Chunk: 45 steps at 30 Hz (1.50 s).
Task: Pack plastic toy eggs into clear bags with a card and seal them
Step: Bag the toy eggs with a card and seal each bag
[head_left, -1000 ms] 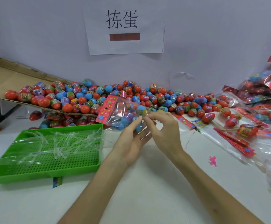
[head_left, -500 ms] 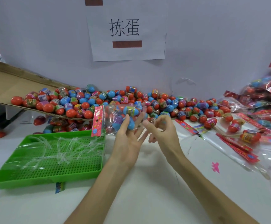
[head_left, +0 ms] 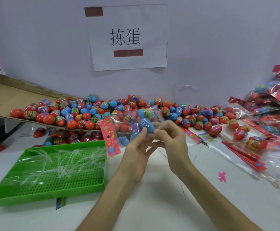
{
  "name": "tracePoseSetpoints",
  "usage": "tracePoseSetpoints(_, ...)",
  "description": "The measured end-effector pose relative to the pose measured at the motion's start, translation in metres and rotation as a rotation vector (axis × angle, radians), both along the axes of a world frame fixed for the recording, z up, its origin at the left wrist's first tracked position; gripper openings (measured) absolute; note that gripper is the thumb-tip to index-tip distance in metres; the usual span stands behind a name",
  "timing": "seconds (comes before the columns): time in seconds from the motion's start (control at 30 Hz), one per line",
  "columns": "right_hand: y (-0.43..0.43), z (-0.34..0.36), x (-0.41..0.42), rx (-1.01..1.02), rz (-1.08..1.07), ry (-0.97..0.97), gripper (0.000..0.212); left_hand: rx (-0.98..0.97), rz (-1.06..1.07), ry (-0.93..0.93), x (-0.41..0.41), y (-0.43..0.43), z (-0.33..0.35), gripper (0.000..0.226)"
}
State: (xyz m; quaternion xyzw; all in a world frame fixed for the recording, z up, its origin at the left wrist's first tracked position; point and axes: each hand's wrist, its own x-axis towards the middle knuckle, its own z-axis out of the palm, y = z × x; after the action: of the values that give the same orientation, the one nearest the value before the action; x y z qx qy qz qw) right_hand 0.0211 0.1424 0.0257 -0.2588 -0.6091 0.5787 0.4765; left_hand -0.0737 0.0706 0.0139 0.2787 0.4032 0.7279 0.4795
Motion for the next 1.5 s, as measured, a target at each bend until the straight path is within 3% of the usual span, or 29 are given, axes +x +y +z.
tracePoseSetpoints(0.1, 0.010, 0.014, 0.012, -0.042, 0.008, 0.150, 0.012, 0.028, -0.008, 0.033, 0.001, -0.002, 0.004, 0.066)
tracePoseSetpoints(0.23, 0.030, 0.025, 0.031, -0.080, -0.029, 0.276, 0.028, 0.086, -0.030, -0.023, -0.003, -0.003, 0.005, 0.055)
tracePoseSetpoints(0.3, 0.038, 0.027, 0.038, -0.064, -0.050, 0.282, 0.025, 0.089, -0.028, -0.048, -0.008, -0.003, 0.006, 0.059)
tracePoseSetpoints(0.4, 0.047, 0.027, 0.043, -0.043, 0.012, 0.215, 0.015, 0.043, 0.020, -0.021, -0.014, -0.001, 0.007, 0.067)
tracePoseSetpoints(0.5, 0.048, 0.024, 0.041, 0.043, 0.098, -0.066, 0.008, -0.056, 0.041, 0.165, -0.013, 0.000, 0.006, 0.058)
tracePoseSetpoints(0.57, 0.046, 0.022, 0.038, 0.082, 0.116, -0.185, 0.015, -0.107, 0.074, 0.270, -0.011, 0.001, 0.005, 0.052)
tracePoseSetpoints(0.77, 0.045, 0.019, 0.034, 0.076, 0.137, -0.133, 0.006, -0.103, 0.101, 0.356, -0.011, 0.001, 0.004, 0.055)
tracePoseSetpoints(0.83, 0.045, 0.018, 0.032, 0.089, 0.140, -0.133, 0.003, -0.103, 0.109, 0.361, -0.012, 0.001, 0.003, 0.047)
tracePoseSetpoints(0.93, 0.047, 0.016, 0.032, 0.096, 0.109, -0.147, 0.016, -0.107, 0.171, 0.339, -0.014, 0.002, 0.000, 0.020)
tracePoseSetpoints(1.0, 0.049, 0.015, 0.031, 0.069, 0.104, -0.140, 0.008, -0.090, 0.221, 0.287, -0.014, 0.002, -0.001, 0.012)
tracePoseSetpoints(1.13, 0.044, 0.014, 0.026, 0.047, 0.225, -0.328, 0.041, -0.067, 0.305, 0.236, -0.014, 0.001, 0.003, 0.021)
tracePoseSetpoints(1.27, 0.038, 0.006, 0.021, 0.127, 0.141, -0.399, 0.004, -0.061, 0.300, 0.241, -0.012, 0.001, 0.004, 0.027)
tracePoseSetpoints(1.37, 0.036, 0.004, 0.019, 0.134, 0.068, -0.341, 0.018, -0.051, 0.287, 0.245, -0.009, 0.002, 0.004, 0.024)
tracePoseSetpoints(1.5, 0.033, 0.005, 0.017, 0.135, 0.103, -0.315, 0.017, -0.038, 0.311, 0.283, -0.009, 0.001, 0.001, 0.015)
